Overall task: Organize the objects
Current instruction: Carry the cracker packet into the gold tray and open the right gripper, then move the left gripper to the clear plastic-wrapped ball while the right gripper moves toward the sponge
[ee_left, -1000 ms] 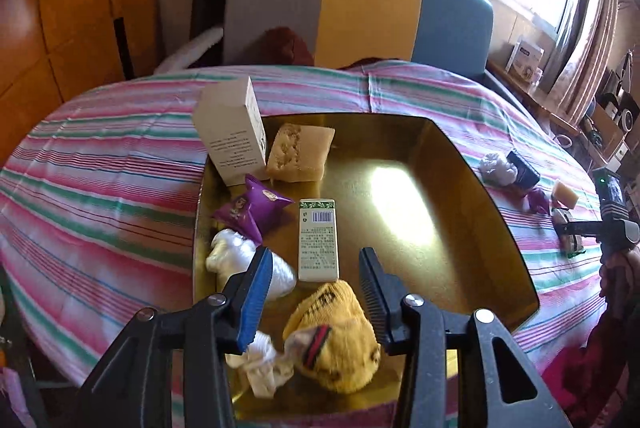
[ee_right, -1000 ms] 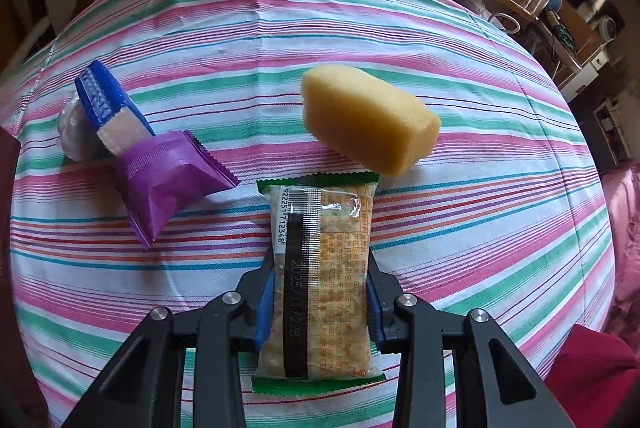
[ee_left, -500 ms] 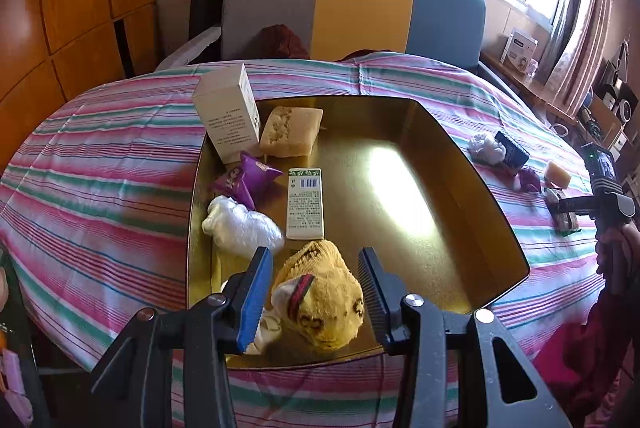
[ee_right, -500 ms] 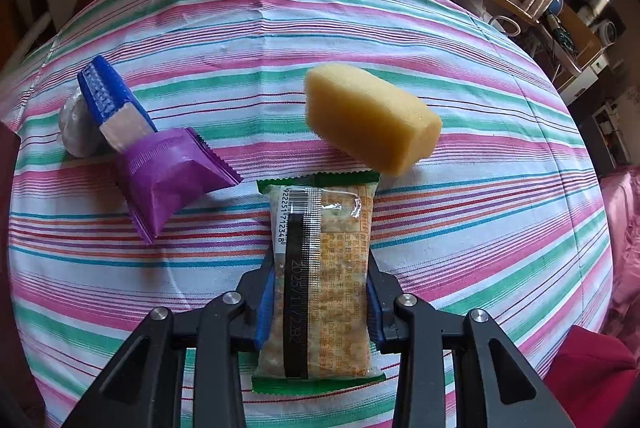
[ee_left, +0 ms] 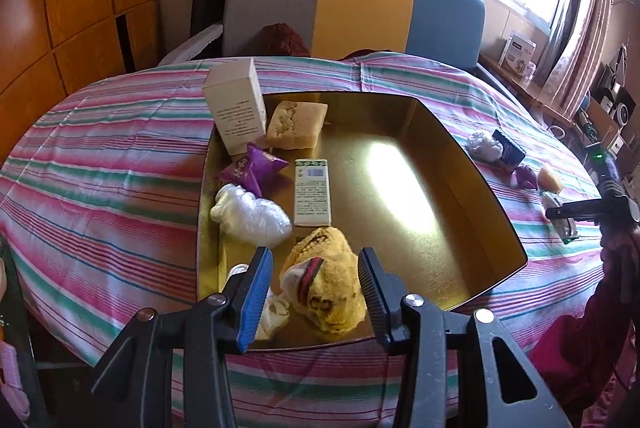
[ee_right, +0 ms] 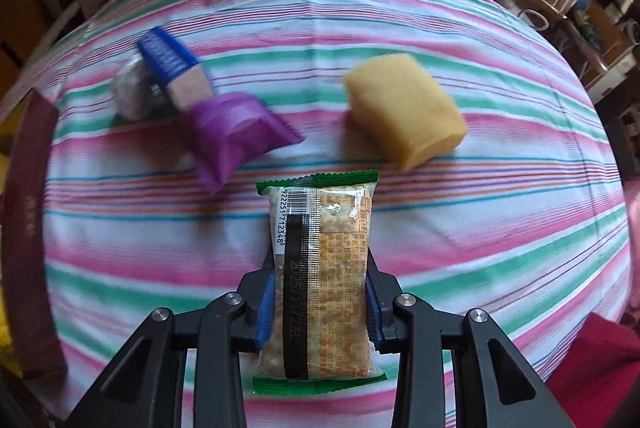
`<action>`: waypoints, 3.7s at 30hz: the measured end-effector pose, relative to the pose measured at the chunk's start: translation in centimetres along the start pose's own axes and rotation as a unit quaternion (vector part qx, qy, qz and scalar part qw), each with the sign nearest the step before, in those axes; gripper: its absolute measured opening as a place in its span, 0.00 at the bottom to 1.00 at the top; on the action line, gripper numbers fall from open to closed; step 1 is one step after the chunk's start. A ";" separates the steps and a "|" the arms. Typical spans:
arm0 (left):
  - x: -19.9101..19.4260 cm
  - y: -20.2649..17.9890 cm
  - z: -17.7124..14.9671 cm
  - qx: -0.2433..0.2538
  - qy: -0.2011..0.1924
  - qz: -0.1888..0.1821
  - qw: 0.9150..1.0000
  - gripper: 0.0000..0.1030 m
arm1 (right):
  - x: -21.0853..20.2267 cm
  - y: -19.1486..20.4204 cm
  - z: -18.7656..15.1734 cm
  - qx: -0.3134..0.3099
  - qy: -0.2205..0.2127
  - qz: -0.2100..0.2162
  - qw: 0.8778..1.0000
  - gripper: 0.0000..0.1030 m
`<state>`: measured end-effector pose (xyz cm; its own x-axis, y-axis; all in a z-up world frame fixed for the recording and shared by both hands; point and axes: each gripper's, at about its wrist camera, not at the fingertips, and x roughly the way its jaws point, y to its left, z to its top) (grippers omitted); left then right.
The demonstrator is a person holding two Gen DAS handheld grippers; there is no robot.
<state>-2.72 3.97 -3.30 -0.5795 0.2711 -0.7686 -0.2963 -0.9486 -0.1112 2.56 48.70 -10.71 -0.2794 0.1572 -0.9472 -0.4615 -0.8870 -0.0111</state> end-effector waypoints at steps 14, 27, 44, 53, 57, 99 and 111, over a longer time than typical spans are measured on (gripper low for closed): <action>-1.1 5.1 0.0 -0.055 -0.014 0.021 0.998 0.43 | -12.0 16.3 -1.5 -0.121 -0.119 0.128 0.977 0.35; -0.1 6.3 -0.5 -0.069 0.002 0.023 0.997 0.43 | -5.3 33.0 -6.0 -0.237 -0.032 0.146 0.960 0.36; -0.8 5.0 -0.3 -0.049 -0.009 0.027 0.998 0.43 | -6.9 30.3 -6.7 -0.206 -0.049 0.228 0.951 0.71; -1.2 4.0 -0.1 -0.036 -0.014 0.026 0.999 0.43 | -9.9 23.9 -3.8 -0.178 -0.105 0.183 0.961 0.78; -1.2 3.4 0.0 -0.028 -0.012 0.018 0.999 0.43 | -10.9 20.6 -2.3 -0.163 -0.124 0.149 0.967 0.80; 4.7 -15.4 5.5 0.178 0.024 -0.020 0.984 0.43 | -5.6 -5.2 3.8 0.118 -0.134 0.031 0.983 0.87; 6.6 -18.3 6.1 0.201 0.038 -0.028 0.978 0.43 | -5.7 -5.5 3.8 0.128 -0.134 0.054 0.981 0.90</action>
<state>-5.74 24.12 -2.50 -0.5002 0.2934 -0.8147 -0.6093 -0.7878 0.0903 3.52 54.35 -4.02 -0.5343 0.2079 -0.8193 -0.6041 -0.7719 0.1981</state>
